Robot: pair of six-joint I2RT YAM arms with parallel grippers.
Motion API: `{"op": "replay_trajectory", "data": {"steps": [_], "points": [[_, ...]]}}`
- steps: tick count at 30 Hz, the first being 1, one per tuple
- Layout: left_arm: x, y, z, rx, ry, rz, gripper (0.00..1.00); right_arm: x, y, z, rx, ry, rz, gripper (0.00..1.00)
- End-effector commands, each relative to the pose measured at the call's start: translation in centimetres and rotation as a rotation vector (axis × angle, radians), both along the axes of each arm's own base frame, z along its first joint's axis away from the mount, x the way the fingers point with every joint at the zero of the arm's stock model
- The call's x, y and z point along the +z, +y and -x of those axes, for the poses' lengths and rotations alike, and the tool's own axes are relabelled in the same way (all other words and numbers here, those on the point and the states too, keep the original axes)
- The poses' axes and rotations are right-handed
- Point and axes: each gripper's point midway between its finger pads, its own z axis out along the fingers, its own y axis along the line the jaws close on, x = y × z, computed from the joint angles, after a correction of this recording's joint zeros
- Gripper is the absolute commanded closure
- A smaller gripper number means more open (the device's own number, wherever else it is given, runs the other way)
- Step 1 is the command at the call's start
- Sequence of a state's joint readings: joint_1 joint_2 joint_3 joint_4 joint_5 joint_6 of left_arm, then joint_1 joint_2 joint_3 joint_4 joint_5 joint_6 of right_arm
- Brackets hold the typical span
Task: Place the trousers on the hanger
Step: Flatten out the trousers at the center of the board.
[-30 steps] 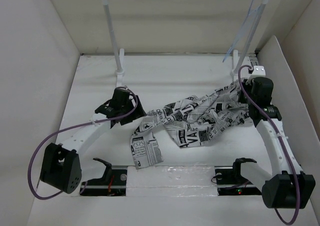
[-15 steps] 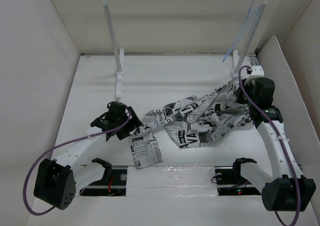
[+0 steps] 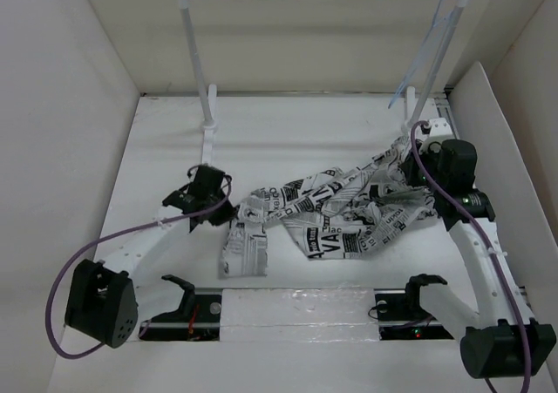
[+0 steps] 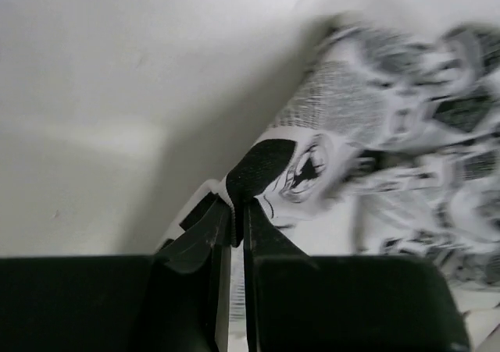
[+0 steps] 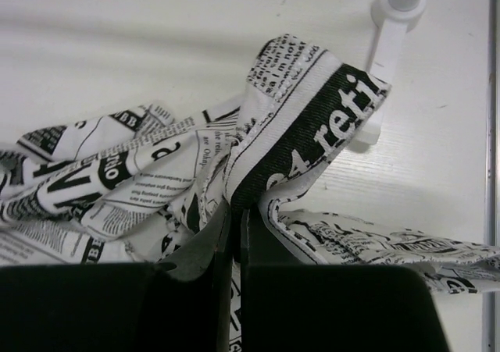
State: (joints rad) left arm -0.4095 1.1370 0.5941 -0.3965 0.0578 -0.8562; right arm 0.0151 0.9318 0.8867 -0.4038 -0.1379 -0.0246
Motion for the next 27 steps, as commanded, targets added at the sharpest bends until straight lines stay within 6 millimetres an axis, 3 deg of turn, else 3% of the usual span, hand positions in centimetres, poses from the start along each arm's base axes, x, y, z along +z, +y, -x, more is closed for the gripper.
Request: {"op": "replay_trajectory", "data": {"steps": [1, 2, 3, 4, 5, 6, 8, 9, 10, 12, 14, 15, 16, 17, 18, 19, 22, 23, 24, 25, 27], "points": [[11.1, 0.8, -7.0, 0.095, -0.339, -0.041, 1.00, 5.5, 1.7, 1.3, 0.093, -0.128, 0.016, 1.00], [15.0, 1.4, -7.7, 0.112, -0.440, -0.043, 1.00, 6.3, 1.9, 2.9, 0.111, -0.133, 0.023, 1.00], [21.3, 2.5, -9.0, 0.174, -0.587, -0.050, 1.00, 8.3, 2.0, 3.7, 0.124, -0.173, 0.041, 1.00], [24.3, 4.6, -8.8, 0.232, -0.653, -0.106, 1.00, 8.6, 2.5, 5.5, 0.137, -0.149, 0.064, 1.00], [27.1, 4.7, -8.6, 0.234, -0.701, -0.090, 1.00, 9.3, 2.8, 6.1, 0.152, -0.150, 0.073, 1.00], [32.5, 6.5, -8.3, 0.310, -0.811, -0.092, 1.00, 11.8, 3.0, 7.5, 0.159, -0.213, 0.064, 1.00], [36.1, 8.3, -7.1, 0.368, -0.877, -0.108, 1.00, 13.4, 3.3, 9.7, 0.177, -0.248, 0.046, 1.00], [38.8, 9.2, -6.3, 0.406, -0.936, -0.102, 1.00, 14.8, 2.9, 11.1, 0.166, -0.289, 0.037, 1.00], [39.9, 9.7, -5.7, 0.421, -0.960, -0.098, 1.00, 17.0, 2.8, 12.6, 0.174, -0.340, 0.029, 1.00], [42.9, 11.2, -3.8, 0.475, -1.034, -0.086, 1.00, 17.8, 2.2, 14.5, 0.183, -0.330, 0.052, 1.00], [44.2, 12.5, -2.2, 0.510, -1.059, -0.099, 1.00, 21.0, 1.6, 17.3, 0.188, -0.382, 0.064, 1.00], [46.0, 13.9, -1.0, 0.565, -1.098, -0.107, 1.00, 22.2, 1.4, 18.0, 0.195, -0.408, 0.081, 1.00], [46.3, 14.5, -0.5, 0.569, -1.100, -0.141, 1.00, 22.8, 1.3, 18.4, 0.199, -0.401, 0.082, 1.00], [47.0, 15.2, 0.1, 0.591, -1.112, -0.157, 1.00, 25.4, 1.0, 19.8, 0.194, -0.471, 0.076, 1.00], [48.2, 16.1, 1.0, 0.626, -1.137, -0.176, 1.00, 25.9, 0.9, 20.0, 0.193, -0.477, 0.074, 1.00], [48.2, 16.5, 1.1, 0.624, -1.130, -0.212, 1.00, 26.2, 1.0, 20.0, 0.200, -0.479, 0.071, 1.00], [46.8, 16.2, -0.5, 0.595, -1.082, -0.286, 1.00, 24.5, 1.2, 16.9, 0.168, -0.425, 0.061, 1.00], [45.5, 15.6, -1.8, 0.575, -1.049, -0.310, 1.00, 23.8, 0.5, 15.7, 0.111, -0.416, 0.071, 1.00], [42.9, 14.9, -3.4, 0.543, -0.992, -0.344, 1.00, 20.6, 0.6, 13.7, 0.080, -0.339, 0.081, 1.00], [42.1, 14.3, -4.5, 0.528, -0.992, -0.342, 1.00, 20.7, 0.6, 12.4, 0.047, -0.366, 0.068, 1.00], [38.3, 12.7, -7.2, 0.466, -0.913, -0.368, 1.00, 19.3, -0.1, 10.3, -0.044, -0.354, 0.058, 1.00]]}}
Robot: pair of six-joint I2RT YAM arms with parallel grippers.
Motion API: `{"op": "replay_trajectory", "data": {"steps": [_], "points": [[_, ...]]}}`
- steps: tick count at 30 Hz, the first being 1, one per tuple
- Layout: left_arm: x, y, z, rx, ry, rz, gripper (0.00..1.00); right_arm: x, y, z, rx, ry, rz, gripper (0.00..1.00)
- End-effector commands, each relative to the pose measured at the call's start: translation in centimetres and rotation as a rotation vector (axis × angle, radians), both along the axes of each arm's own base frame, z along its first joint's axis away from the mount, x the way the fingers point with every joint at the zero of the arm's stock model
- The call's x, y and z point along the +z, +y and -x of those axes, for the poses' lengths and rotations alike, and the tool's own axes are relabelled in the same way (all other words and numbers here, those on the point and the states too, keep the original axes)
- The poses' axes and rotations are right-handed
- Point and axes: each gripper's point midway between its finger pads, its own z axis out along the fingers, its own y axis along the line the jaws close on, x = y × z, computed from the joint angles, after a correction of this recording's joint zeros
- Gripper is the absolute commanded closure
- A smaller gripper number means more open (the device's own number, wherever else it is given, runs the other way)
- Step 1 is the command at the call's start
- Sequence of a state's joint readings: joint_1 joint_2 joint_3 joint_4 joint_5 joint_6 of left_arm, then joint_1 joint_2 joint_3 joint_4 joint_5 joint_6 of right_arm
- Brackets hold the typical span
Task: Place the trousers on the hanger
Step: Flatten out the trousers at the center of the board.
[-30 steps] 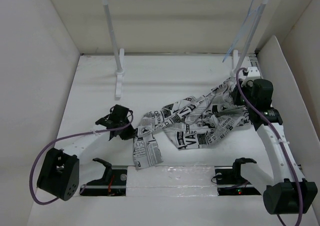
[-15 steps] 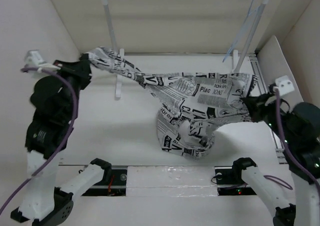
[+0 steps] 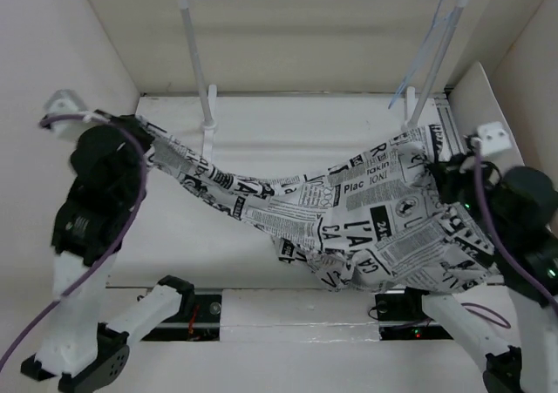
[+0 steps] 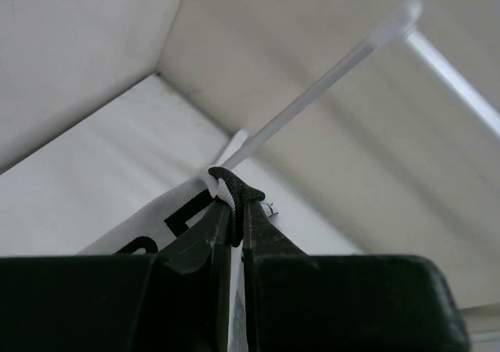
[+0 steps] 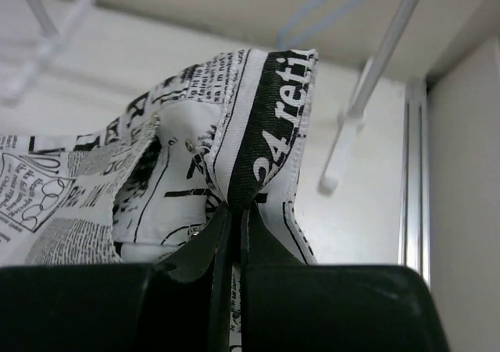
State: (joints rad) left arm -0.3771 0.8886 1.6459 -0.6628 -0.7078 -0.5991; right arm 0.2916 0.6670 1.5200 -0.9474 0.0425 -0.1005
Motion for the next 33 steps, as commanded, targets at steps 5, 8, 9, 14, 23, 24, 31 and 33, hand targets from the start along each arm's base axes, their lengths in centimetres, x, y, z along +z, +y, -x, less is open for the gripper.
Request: {"op": "replay_trajectory", "data": {"steps": [5, 8, 9, 14, 23, 24, 31, 33], "points": [[-12.3, -3.3, -14.9, -0.128, 0.291, -0.099, 1.00, -5.9, -1.9, -11.2, -0.306, 0.055, -0.048, 1.00], [-15.8, -3.8, -21.2, -0.197, 0.352, -0.063, 1.00, -9.4, -5.2, -15.7, -0.440, 0.126, -0.030, 1.00], [-13.0, -4.8, -22.8, -0.221, 0.301, -0.064, 1.00, -10.1, -8.4, -16.3, -0.548, 0.143, -0.097, 1.00], [-20.1, -8.8, -25.8, -0.353, 0.588, -0.066, 0.37, -14.1, -11.2, -20.8, -0.485, 0.230, -0.153, 0.12], [-31.4, -12.0, -12.5, -0.536, 0.749, -0.064, 0.44, -17.6, -2.8, -14.8, -0.176, 0.328, -0.076, 0.23], [-31.9, -13.5, -11.0, -0.587, 0.746, -0.069, 0.46, -16.2, -1.5, -14.1, -0.125, 0.285, -0.086, 0.46], [-40.0, -23.5, -0.7, -0.838, 0.914, 0.028, 0.29, -21.2, 10.3, -5.5, 0.433, 0.409, -0.050, 0.89], [-41.5, -24.7, 0.1, -0.899, 0.916, 0.086, 0.24, -23.0, 11.4, -4.5, 0.458, 0.455, -0.005, 0.64]]}}
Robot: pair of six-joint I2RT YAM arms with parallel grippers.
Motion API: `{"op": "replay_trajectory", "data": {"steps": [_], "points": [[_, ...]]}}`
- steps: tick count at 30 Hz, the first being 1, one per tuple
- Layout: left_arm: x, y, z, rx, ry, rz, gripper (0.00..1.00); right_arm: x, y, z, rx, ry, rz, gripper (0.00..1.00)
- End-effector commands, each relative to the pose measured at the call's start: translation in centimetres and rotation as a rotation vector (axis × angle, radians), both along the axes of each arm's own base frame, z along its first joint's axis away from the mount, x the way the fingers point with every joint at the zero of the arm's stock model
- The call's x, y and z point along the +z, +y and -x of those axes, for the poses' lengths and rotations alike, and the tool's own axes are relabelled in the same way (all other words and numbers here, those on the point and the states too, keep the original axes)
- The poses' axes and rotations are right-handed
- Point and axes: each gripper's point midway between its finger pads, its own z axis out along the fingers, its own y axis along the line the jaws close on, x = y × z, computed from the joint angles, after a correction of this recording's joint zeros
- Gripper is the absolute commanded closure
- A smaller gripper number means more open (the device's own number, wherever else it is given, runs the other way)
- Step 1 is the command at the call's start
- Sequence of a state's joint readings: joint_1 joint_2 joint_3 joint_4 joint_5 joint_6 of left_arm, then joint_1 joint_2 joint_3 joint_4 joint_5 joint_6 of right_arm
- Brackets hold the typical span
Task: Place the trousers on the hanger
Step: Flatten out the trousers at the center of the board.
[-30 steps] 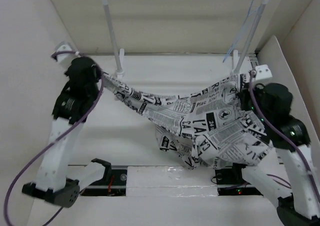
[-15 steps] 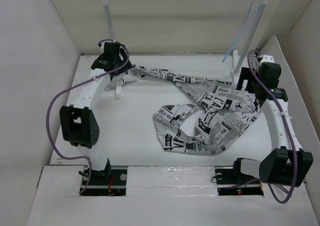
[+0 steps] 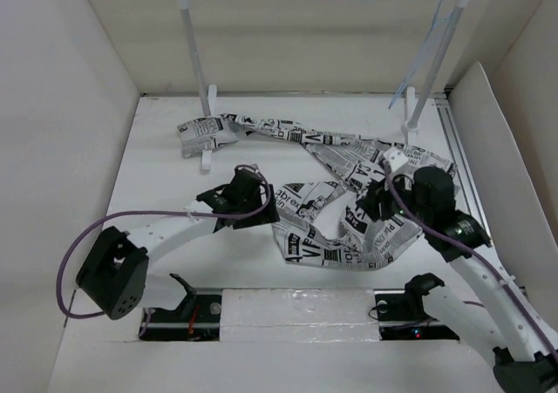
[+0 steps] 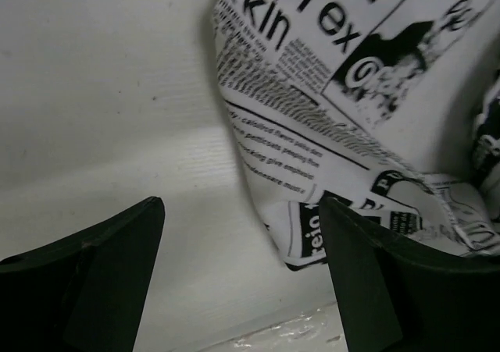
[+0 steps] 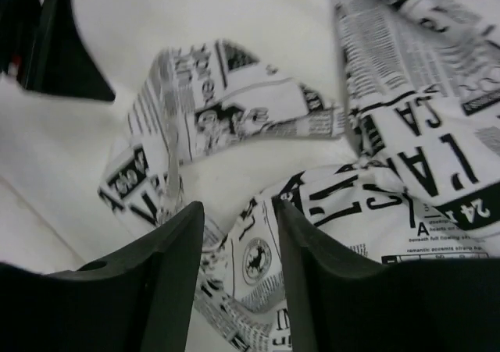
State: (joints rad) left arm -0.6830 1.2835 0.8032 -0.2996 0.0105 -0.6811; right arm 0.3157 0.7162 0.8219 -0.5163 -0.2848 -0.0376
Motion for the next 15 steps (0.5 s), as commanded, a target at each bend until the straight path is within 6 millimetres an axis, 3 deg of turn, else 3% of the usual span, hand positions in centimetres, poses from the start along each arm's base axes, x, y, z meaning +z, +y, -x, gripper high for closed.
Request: {"op": "replay_trajectory", "data": {"steps": [1, 5, 7, 11, 15], "points": [[-2.1, -1.9, -0.6, 0.056, 0.037, 0.120, 0.23, -3.7, 3.8, 3.3, 0.188, 0.114, 0.048, 0.47], [-2.9, -3.4, -3.1, 0.032, 0.023, 0.085, 0.22, -5.0, 5.4, 3.7, 0.223, 0.136, 0.102, 0.23], [-2.1, -4.5, -4.4, 0.021, -0.012, 0.112, 0.22, -6.0, 5.2, 3.8, 0.200, 0.174, 0.137, 0.17], [-1.7, -5.5, -4.6, 0.010, -0.040, 0.156, 0.20, -9.0, 1.7, 2.6, -0.045, 0.259, 0.139, 0.14], [-5.1, -5.0, -3.9, 0.001, 0.038, 0.087, 0.22, -11.8, -1.5, 1.7, -0.176, 0.312, 0.036, 0.14]]}}
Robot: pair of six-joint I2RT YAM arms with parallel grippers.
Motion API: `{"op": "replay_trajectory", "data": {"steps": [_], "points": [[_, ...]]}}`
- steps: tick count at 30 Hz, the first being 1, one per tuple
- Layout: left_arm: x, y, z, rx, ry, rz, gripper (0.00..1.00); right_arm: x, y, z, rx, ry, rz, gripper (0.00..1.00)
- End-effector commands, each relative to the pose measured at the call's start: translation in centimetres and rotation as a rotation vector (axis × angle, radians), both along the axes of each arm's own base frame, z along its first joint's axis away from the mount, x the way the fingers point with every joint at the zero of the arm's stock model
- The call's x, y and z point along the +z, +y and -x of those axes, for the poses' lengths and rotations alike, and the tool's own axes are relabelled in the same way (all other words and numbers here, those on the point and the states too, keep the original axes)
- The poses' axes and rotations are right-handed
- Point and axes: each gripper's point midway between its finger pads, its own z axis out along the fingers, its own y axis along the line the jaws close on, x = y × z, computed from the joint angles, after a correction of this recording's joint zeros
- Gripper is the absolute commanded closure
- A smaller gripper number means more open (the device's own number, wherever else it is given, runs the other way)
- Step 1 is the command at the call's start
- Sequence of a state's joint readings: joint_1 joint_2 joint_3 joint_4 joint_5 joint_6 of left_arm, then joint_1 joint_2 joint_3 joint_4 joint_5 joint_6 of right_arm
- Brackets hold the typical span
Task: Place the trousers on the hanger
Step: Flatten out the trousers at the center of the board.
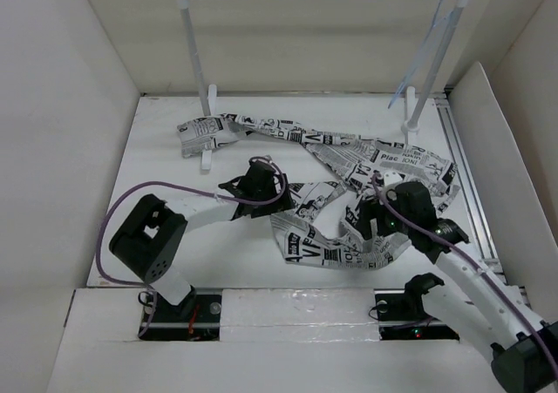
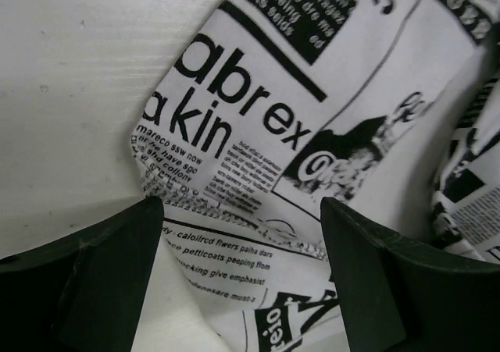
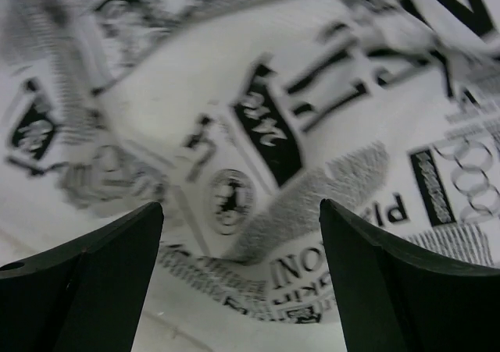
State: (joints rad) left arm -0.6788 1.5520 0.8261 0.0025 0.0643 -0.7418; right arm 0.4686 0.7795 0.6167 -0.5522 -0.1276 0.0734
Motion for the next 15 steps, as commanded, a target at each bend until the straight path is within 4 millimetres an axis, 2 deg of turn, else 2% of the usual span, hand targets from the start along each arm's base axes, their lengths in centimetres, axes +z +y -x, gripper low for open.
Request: {"op": "replay_trajectory", "data": {"steps": [1, 4, 7, 8, 9, 10, 11, 12, 13, 14, 15], "points": [[-3.1, -0.1, 0.7, -0.024, 0.078, -0.044, 0.23, -1.4, -2.5, -1.4, -0.166, 0.012, -0.064, 0.13], [-5.2, 0.0, 1.3, -0.037, 0.121, -0.065, 0.29, -1.9, -3.6, -1.9, -0.192, 0.027, -0.078, 0.13], [-5.4, -0.1, 1.3, -0.029, 0.131, -0.083, 0.88, -2.5, -4.3, -2.3, -0.217, 0.045, -0.057, 0.12], [-5.0, 0.5, 1.0, -0.001, 0.121, -0.112, 1.00, -2.7, -5.0, -2.6, -0.249, 0.049, -0.040, 0.12], [-3.8, 0.6, 0.4, 0.014, 0.098, -0.116, 1.00, -3.1, -5.2, -2.7, -0.259, 0.060, -0.026, 0.12], [-1.6, 0.8, 0.8, 0.014, 0.074, -0.112, 1.00, -3.4, -6.0, -3.0, -0.296, 0.070, -0.019, 0.10], [-0.2, 1.5, 0.6, 0.042, 0.022, -0.146, 1.00, -4.2, -6.3, -3.1, -0.317, 0.101, -0.011, 0.10], [2.2, 1.6, 0.3, 0.058, -0.030, -0.143, 1.00, -5.0, -6.5, -3.0, -0.329, 0.125, -0.013, 0.10], [6.5, 2.3, 0.6, 0.102, -0.114, -0.146, 1.00, -5.7, -6.5, -3.4, -0.338, 0.149, -0.029, 0.10], [7.6, 3.1, 1.7, 0.114, -0.133, -0.166, 1.00, -6.0, -6.5, -3.7, -0.339, 0.155, -0.040, 0.10], [11.1, 2.9, 1.8, 0.142, -0.196, -0.135, 1.00, -6.6, -6.4, -3.7, -0.340, 0.173, -0.049, 0.10]]}}
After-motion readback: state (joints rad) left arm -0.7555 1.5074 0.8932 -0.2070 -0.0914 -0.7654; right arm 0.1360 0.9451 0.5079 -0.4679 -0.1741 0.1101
